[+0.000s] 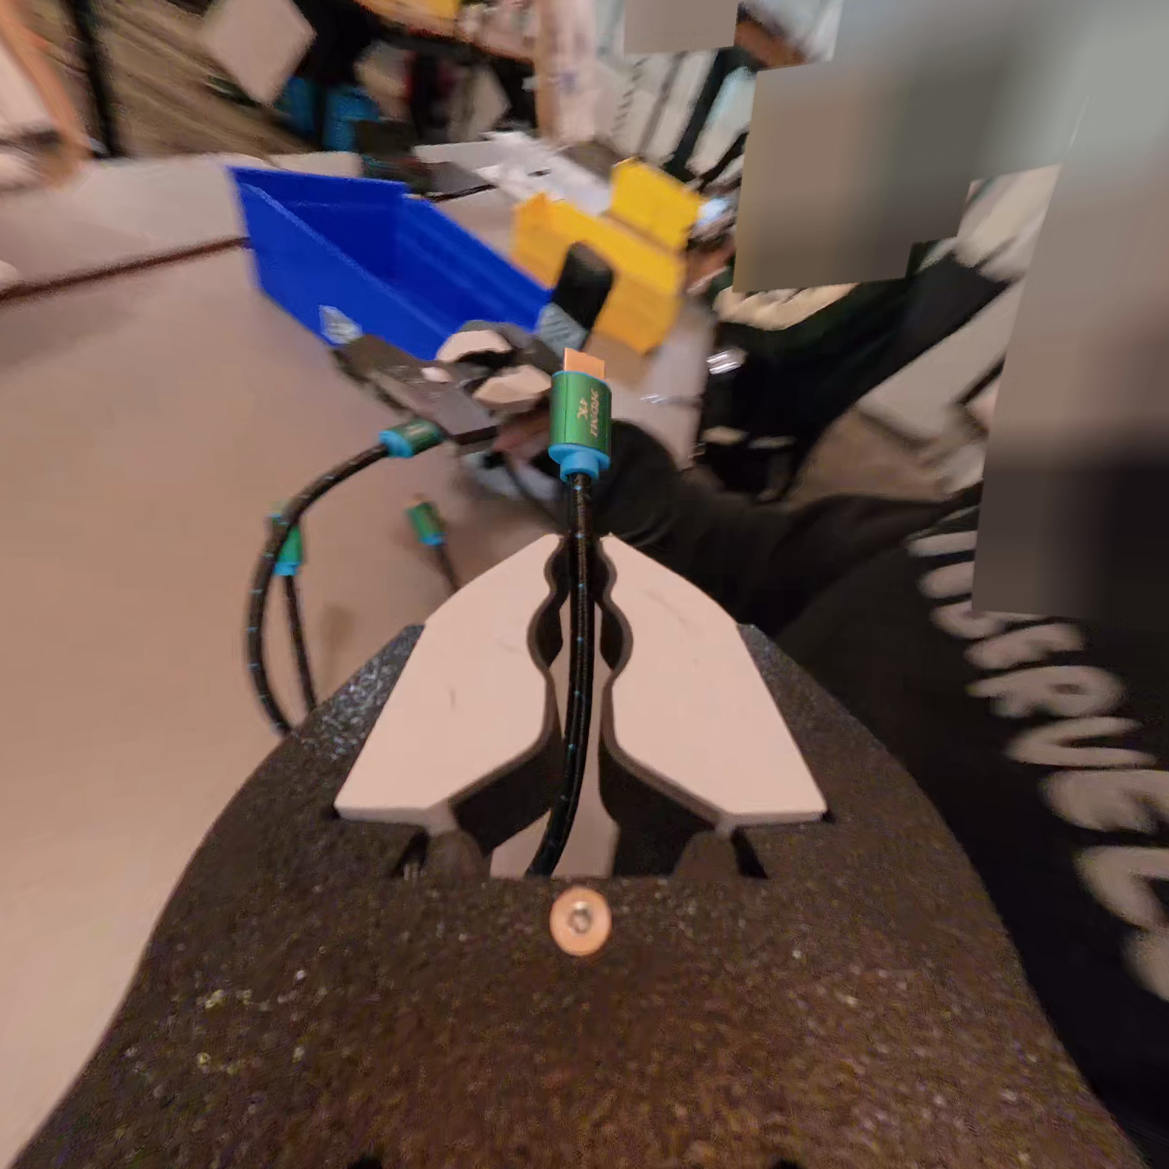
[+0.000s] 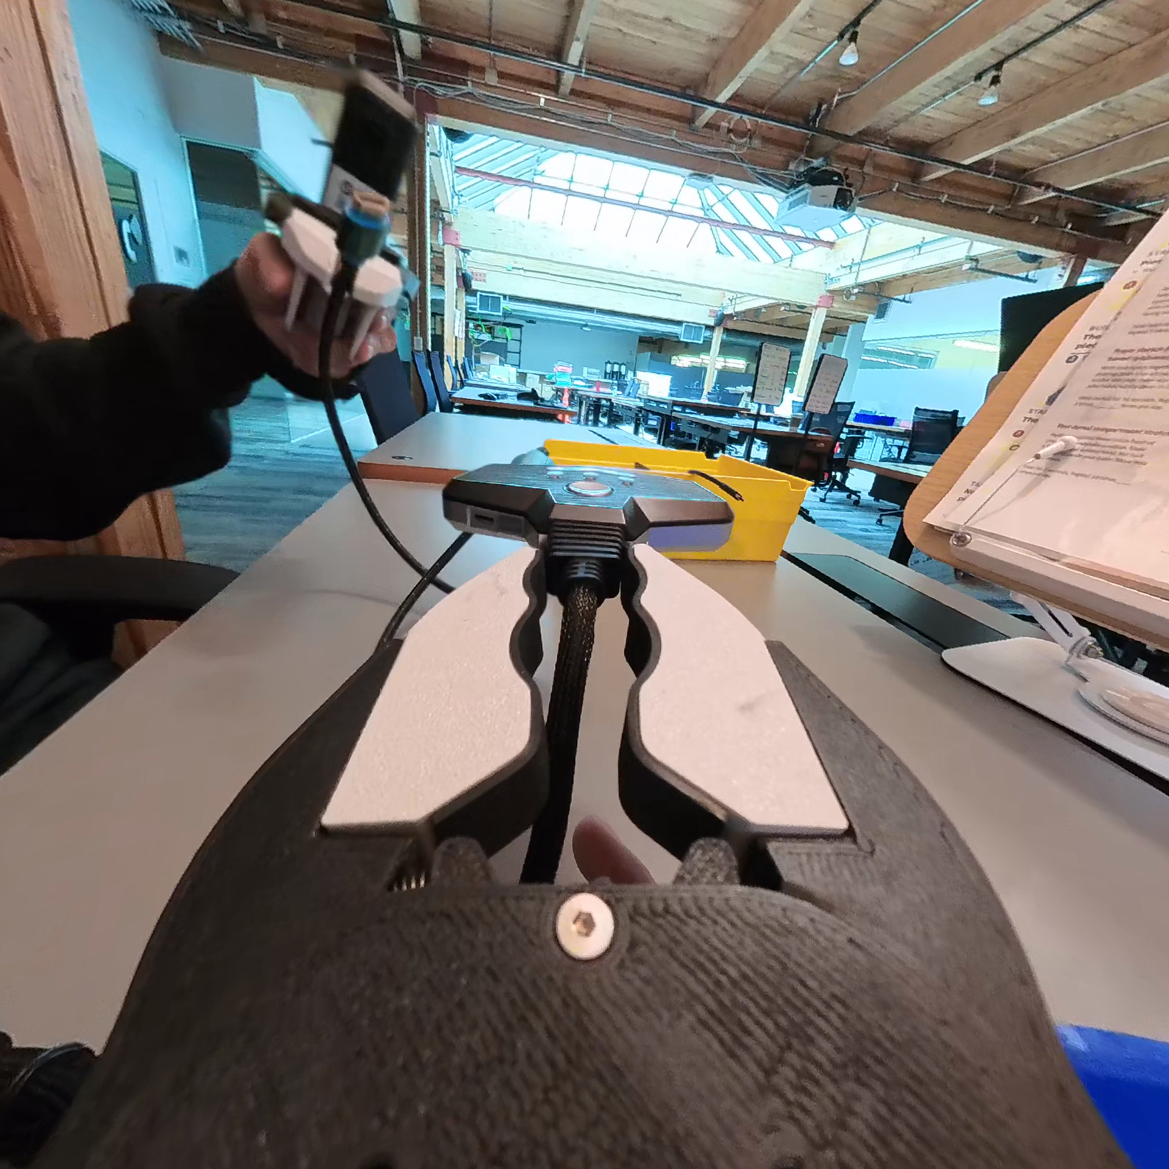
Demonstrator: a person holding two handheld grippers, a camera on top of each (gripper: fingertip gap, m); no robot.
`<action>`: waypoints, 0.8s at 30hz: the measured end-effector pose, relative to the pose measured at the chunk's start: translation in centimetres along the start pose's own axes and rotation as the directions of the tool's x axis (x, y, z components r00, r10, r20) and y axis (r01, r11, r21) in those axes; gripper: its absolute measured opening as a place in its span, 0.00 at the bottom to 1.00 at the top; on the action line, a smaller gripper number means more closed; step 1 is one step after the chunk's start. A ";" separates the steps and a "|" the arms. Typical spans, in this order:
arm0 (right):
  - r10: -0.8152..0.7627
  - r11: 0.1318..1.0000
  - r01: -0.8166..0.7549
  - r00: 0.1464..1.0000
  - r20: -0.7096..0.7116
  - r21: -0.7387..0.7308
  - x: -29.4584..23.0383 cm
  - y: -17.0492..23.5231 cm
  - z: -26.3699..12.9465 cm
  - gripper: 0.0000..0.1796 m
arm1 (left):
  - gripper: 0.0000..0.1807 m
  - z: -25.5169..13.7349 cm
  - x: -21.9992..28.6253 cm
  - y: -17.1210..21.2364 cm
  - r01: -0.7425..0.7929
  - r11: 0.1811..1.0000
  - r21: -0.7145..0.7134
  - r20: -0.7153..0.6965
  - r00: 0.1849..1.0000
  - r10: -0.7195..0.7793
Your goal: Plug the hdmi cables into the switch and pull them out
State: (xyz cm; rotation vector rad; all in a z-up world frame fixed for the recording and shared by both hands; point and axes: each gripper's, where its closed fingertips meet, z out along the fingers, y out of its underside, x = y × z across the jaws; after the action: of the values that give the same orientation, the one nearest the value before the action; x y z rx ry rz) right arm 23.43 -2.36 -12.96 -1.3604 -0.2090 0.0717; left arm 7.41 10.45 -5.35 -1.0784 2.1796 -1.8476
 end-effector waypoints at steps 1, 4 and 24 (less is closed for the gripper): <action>0.000 1.000 0.000 1.000 0.007 0.006 -0.1 -0.1 0.0 0.12 | 0.03 -0.7 0.2 -0.7 0.084 0.996 0.025 -0.080 0.993 -0.082; 0.006 1.000 -0.006 0.999 0.035 0.025 -0.5 -0.5 -0.2 0.12 | 0.03 -2.4 -0.3 -2.0 0.283 0.957 0.065 -0.294 0.922 -0.253; -0.008 0.998 0.001 0.994 0.109 0.057 -1.8 -1.4 0.0 0.12 | 0.03 -0.1 -10.9 0.4 -0.254 0.963 0.086 0.019 0.967 0.253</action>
State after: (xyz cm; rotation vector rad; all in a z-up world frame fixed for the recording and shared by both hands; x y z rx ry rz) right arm 21.53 -3.01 -11.82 -1.3001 -0.2998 0.1475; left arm 15.27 16.58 -9.67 -0.7482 2.0950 -1.8012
